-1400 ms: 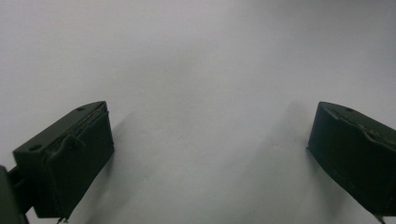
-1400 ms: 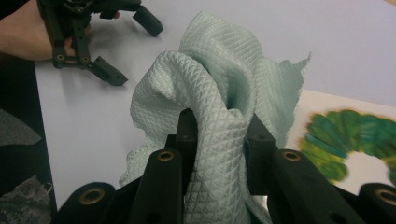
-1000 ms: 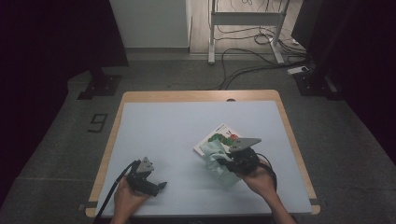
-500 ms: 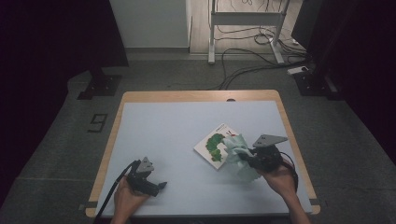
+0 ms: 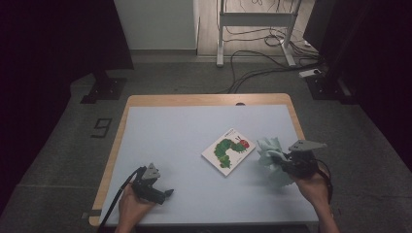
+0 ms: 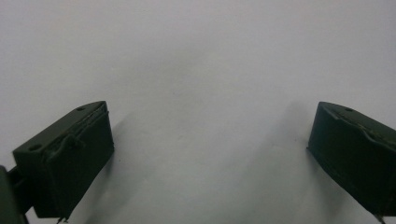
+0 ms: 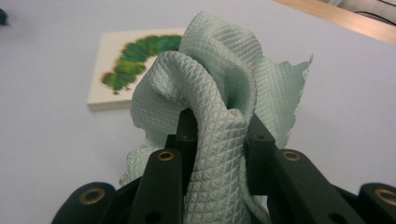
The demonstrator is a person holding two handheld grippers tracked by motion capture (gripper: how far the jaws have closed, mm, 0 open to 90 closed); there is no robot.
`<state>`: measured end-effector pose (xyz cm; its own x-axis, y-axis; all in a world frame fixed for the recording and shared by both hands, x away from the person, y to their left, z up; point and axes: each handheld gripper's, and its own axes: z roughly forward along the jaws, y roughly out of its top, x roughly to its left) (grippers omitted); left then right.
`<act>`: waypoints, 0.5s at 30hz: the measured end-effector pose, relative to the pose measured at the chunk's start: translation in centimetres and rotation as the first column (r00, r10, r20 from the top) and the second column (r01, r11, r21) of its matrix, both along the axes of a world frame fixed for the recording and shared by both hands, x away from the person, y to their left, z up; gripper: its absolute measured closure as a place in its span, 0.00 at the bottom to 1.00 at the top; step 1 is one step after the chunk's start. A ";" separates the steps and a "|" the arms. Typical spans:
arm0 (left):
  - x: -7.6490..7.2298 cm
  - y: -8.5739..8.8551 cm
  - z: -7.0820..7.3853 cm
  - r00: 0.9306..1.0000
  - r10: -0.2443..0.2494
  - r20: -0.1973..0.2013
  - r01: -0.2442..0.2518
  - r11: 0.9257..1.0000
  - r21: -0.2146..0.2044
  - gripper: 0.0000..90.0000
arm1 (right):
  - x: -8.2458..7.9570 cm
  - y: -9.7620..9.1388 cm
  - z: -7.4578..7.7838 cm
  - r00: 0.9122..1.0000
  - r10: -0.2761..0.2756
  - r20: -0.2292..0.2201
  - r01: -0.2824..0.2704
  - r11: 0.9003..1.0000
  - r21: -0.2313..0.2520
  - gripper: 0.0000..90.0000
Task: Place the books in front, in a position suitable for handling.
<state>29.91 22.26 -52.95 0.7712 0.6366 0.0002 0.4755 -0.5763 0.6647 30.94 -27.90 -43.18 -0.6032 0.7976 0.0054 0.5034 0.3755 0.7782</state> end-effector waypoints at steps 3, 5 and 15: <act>0.0 0.0 0.0 1.000 0.001 -0.001 -0.001 1.000 -0.002 0.00 | 0.0 -1.1 -0.4 1.000 -0.020 -0.005 0.020 1.000 -0.003 0.79; 0.0 0.0 0.0 1.000 0.001 -0.001 -0.001 1.000 -0.002 0.00 | 0.0 -1.7 -0.8 0.999 -0.038 -0.006 0.038 0.999 -0.015 0.79; 0.0 0.0 0.0 1.000 0.001 -0.001 -0.001 1.000 -0.001 0.00 | 0.5 -3.0 -3.6 0.995 -0.096 -0.020 0.095 0.994 -0.062 0.79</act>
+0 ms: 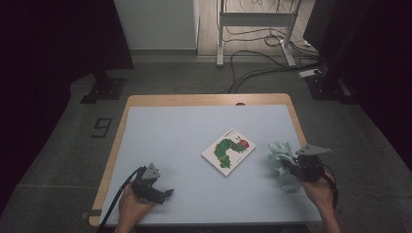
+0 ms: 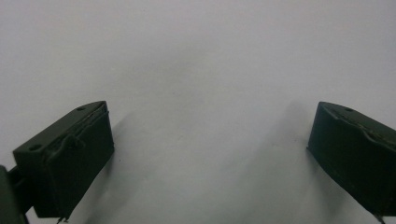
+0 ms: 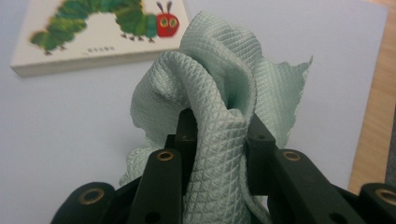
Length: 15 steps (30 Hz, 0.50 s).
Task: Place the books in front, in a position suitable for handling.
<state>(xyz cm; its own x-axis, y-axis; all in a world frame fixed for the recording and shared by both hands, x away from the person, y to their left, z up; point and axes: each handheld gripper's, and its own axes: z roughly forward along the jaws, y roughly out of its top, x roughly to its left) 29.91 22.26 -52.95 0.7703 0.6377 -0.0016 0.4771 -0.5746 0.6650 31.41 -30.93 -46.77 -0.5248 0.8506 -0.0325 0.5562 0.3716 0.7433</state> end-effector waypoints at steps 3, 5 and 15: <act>0.0 0.0 0.0 1.000 -0.001 0.000 0.001 1.000 0.000 0.00 | 0.1 -0.2 -1.1 1.000 -0.011 -0.011 0.011 1.000 -0.009 0.79; 0.0 0.0 0.0 1.000 0.000 0.000 0.000 1.000 0.000 0.00 | 0.2 -0.3 -1.8 1.000 -0.019 -0.020 0.019 1.000 -0.006 0.79; 0.0 0.0 0.0 1.000 0.000 0.000 0.000 1.000 -0.001 0.00 | 0.4 -0.6 -5.0 0.997 -0.042 -0.070 0.043 0.999 0.015 0.74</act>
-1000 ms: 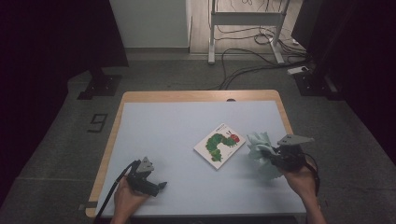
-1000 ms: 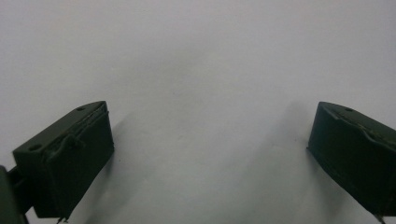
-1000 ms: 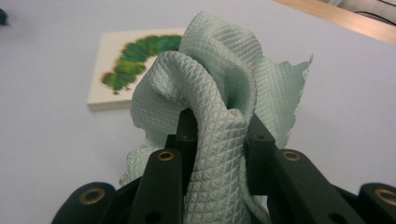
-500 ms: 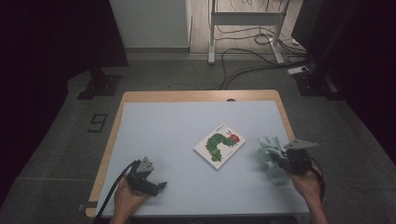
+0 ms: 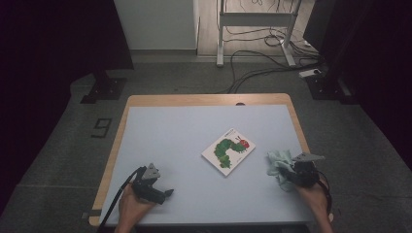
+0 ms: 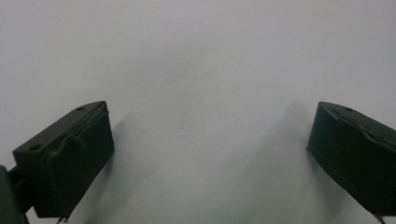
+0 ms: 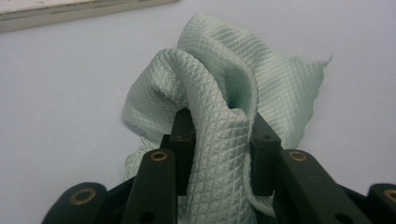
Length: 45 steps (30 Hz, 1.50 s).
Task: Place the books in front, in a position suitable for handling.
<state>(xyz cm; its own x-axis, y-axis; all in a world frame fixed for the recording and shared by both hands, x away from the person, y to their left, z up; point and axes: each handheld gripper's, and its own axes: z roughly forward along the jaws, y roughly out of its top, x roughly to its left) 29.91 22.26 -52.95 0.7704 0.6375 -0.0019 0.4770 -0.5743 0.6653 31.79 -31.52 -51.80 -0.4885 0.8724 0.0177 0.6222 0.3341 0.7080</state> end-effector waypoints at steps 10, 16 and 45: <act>0.0 0.0 0.0 1.000 0.000 0.000 0.000 1.000 0.000 0.00 | 0.0 0.0 -0.1 1.000 -0.006 -0.021 0.006 1.000 0.000 0.59; 0.0 0.0 0.0 1.000 0.000 0.000 0.000 1.000 0.000 0.00 | -0.3 0.2 0.8 0.999 -0.021 -0.026 0.021 1.000 -0.019 0.40; 0.0 0.0 0.0 1.000 0.000 0.000 0.000 1.000 0.001 0.00 | 1.6 4.3 4.3 0.996 0.080 0.035 -0.080 0.997 -0.004 0.06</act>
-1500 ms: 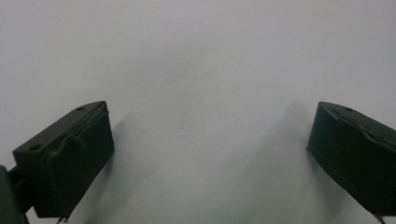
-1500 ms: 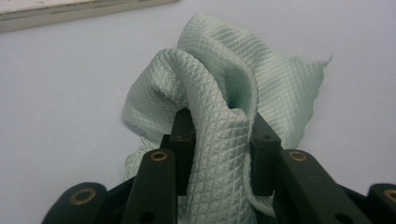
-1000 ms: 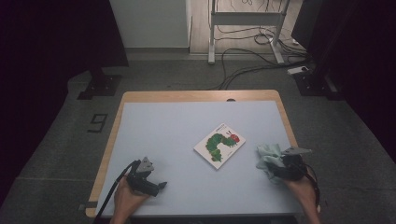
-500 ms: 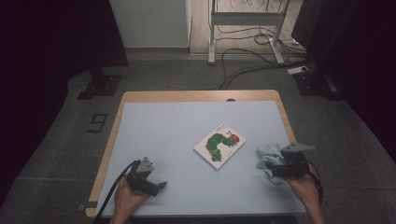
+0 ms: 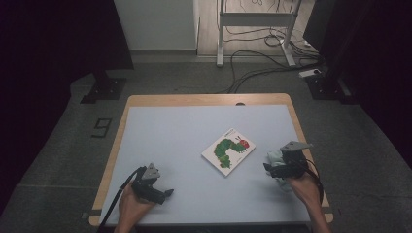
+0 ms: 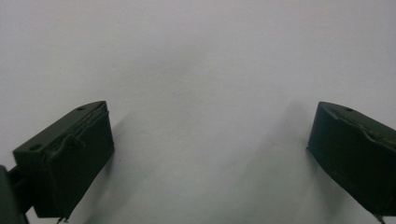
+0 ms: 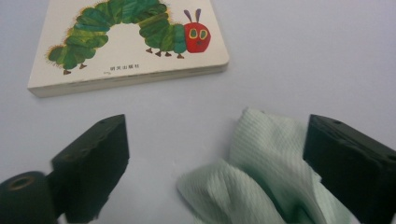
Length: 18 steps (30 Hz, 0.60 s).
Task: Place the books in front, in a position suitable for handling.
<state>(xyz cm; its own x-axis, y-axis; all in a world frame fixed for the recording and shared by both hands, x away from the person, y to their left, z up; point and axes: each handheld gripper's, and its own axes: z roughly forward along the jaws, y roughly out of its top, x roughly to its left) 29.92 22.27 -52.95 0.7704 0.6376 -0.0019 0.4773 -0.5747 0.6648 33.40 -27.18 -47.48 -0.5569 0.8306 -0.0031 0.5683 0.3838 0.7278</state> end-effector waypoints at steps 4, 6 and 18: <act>0.0 0.0 0.0 1.000 0.000 0.000 0.000 1.000 0.000 0.00 | 0.8 1.0 -0.3 1.000 0.012 -0.005 -0.012 1.000 -0.002 0.00; 0.0 0.0 0.0 1.000 0.000 0.000 0.000 1.000 0.000 0.00 | 1.2 1.5 -0.5 1.000 0.021 -0.002 -0.021 1.000 -0.002 0.00; 0.0 0.0 0.0 1.000 0.001 0.001 -0.001 1.000 0.000 0.00 | 4.1 4.1 -1.2 0.998 0.061 0.000 -0.061 0.998 0.019 0.00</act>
<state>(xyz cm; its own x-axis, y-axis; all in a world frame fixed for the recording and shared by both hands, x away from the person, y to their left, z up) 29.90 22.26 -52.95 0.7698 0.6383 -0.0016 0.4774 -0.5741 0.6652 37.48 -23.12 -48.66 -0.6062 0.7952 0.0124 0.5447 0.4038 0.7350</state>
